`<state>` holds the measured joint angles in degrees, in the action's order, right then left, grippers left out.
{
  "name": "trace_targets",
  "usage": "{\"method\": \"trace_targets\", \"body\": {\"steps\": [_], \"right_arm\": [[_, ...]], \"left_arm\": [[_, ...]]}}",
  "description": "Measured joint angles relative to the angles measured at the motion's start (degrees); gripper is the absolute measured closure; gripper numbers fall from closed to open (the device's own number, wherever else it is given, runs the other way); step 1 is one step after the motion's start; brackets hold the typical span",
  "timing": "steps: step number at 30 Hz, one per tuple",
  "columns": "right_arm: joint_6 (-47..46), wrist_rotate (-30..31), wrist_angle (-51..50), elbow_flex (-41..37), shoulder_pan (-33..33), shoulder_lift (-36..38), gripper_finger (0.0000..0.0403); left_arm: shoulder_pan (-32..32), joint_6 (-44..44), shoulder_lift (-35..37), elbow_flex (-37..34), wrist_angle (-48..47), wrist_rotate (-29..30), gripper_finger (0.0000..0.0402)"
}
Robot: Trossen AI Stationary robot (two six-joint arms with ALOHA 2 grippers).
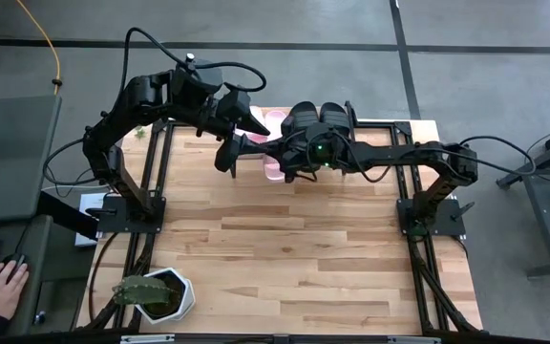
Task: Pick and place slides into the shelf
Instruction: Put the pink slide on the shelf aligned with the other pink slide
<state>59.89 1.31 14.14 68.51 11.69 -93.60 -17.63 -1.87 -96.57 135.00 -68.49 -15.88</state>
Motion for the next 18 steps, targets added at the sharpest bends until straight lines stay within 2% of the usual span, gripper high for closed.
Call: {"method": "trace_targets", "body": {"steps": [12,18], "right_arm": [[-0.04,-0.03,4.07,0.02,0.35,-4.82,0.0379],[-1.00,-0.28,4.15,0.02,0.35,-4.84,0.0379]], "left_arm": [[0.00,-0.04,-0.02,0.00,-0.06,-0.20,0.0190],[0.00,-0.04,-0.02,0.00,-0.11,-0.51,0.0190]]}}
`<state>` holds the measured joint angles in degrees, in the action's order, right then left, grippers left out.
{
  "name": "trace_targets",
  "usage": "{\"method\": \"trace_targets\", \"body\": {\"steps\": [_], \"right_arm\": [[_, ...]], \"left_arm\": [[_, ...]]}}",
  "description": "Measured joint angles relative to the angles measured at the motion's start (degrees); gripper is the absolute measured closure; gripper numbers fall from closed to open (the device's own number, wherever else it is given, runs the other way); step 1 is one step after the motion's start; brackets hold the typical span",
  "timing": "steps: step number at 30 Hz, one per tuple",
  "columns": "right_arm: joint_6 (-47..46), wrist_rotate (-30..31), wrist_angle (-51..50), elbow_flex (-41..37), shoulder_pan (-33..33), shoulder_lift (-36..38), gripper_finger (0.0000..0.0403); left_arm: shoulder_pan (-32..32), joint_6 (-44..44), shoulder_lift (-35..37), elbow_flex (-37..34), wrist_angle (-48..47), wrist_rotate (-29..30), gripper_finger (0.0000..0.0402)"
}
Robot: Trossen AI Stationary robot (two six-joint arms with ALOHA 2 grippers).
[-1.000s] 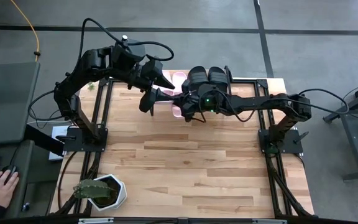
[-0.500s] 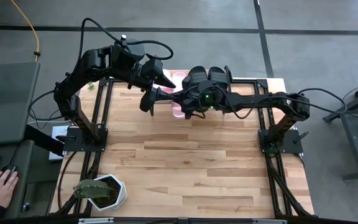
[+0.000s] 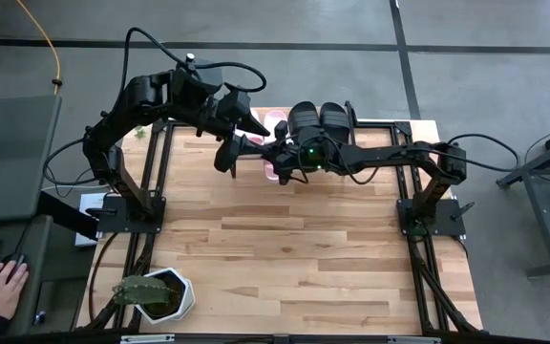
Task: Pick and place slides into the shelf
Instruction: Put the pink slide on the shelf aligned with the other pink slide
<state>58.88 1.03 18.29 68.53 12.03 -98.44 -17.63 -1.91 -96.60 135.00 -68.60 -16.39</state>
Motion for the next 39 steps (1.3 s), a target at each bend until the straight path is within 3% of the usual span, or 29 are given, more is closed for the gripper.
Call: {"method": "trace_targets", "body": {"steps": [16,39], "right_arm": [[-3.34,1.71,-1.27,0.00,0.48,0.21,0.0379],[-5.00,-0.97,-1.74,0.00,0.33,0.27,0.0377]], "left_arm": [[0.00,-0.06,-0.02,0.00,0.00,-0.10,0.0190],[0.00,-0.46,-0.02,0.00,1.55,-0.08,0.0190]]}}
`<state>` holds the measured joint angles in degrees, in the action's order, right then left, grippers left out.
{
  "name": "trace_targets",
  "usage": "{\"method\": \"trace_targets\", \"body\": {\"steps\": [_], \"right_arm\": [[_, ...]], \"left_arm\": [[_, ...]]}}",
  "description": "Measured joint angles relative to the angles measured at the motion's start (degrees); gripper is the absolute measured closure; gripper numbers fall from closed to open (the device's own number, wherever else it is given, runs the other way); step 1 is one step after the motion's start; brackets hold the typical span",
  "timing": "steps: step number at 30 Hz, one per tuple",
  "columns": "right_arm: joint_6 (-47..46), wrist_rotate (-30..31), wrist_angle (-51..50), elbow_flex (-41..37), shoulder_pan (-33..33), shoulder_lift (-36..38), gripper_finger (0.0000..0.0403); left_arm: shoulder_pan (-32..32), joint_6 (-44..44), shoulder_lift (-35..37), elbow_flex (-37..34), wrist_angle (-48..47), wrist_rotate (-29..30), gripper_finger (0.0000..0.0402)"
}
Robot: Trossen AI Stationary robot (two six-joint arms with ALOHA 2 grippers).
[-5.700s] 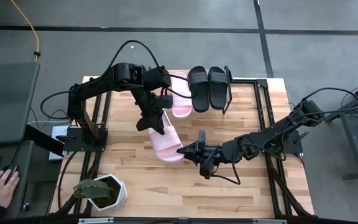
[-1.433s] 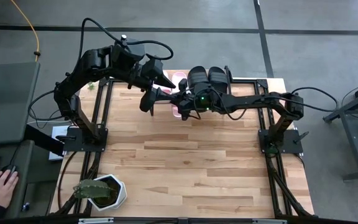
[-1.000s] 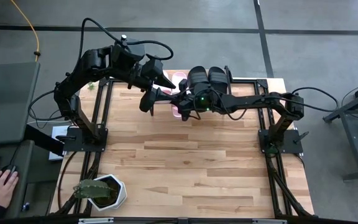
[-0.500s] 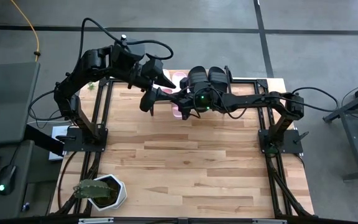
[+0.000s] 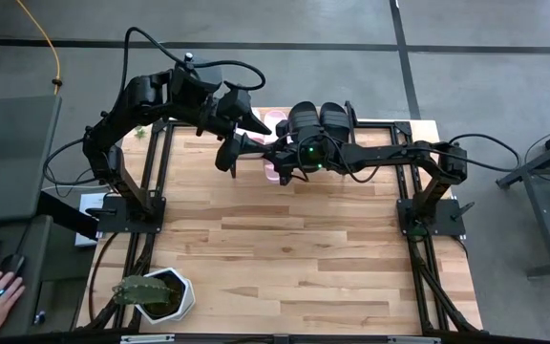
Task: Pick and place slides into the shelf
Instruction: Put the pink slide on the shelf aligned with the other pink slide
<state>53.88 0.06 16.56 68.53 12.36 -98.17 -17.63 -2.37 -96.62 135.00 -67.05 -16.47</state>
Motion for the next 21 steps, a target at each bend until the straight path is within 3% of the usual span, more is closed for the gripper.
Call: {"method": "trace_targets", "body": {"steps": [11,21], "right_arm": [[-1.92,-2.14,-0.04,0.00,0.00,0.00,0.0375],[-2.69,-3.40,-5.04,2.98,-0.55,0.00,0.0338]], "left_arm": [[0.00,-0.02,0.00,0.00,0.00,0.00,0.0190],[0.00,-0.02,0.00,0.00,-0.07,0.02,0.0190]]}}
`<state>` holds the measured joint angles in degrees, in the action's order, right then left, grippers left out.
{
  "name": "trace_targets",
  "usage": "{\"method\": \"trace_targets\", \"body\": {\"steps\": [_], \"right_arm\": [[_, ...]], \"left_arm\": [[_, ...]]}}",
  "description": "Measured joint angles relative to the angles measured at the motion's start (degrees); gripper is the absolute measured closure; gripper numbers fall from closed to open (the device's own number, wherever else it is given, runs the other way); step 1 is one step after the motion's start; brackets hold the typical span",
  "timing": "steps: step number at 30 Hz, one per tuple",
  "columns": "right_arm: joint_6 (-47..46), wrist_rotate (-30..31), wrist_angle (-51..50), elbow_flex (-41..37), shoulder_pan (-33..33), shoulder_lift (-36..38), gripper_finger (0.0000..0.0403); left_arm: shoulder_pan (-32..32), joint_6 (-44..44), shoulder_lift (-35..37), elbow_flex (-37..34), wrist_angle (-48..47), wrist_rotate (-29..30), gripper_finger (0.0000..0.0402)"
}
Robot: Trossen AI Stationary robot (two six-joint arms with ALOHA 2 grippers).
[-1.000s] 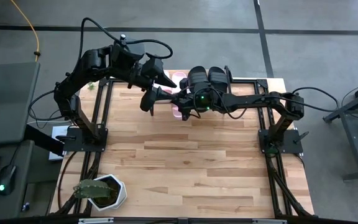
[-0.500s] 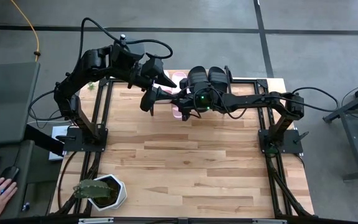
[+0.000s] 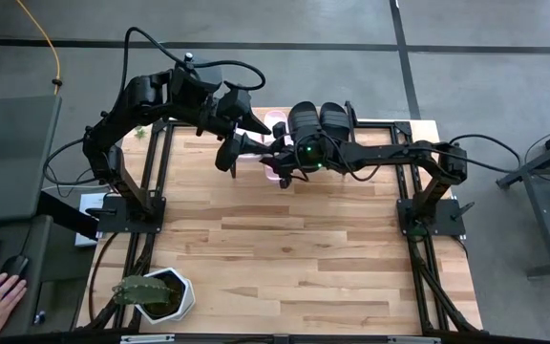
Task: Pick and place slides into the shelf
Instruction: Put the pink slide on the shelf aligned with the other pink slide
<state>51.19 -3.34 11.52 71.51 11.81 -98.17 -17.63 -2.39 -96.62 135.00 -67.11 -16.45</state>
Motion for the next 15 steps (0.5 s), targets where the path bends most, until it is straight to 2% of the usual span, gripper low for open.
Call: {"method": "trace_targets", "body": {"steps": [6,15], "right_arm": [[-0.28,2.46,-0.72,1.38,0.01,0.02,0.0337],[-2.98,1.71,-5.41,1.68,0.16,0.02,0.0324]], "left_arm": [[0.00,0.00,0.00,0.00,-0.04,0.00,0.0190],[0.00,0.00,0.00,0.00,-0.33,0.00,0.0190]]}}
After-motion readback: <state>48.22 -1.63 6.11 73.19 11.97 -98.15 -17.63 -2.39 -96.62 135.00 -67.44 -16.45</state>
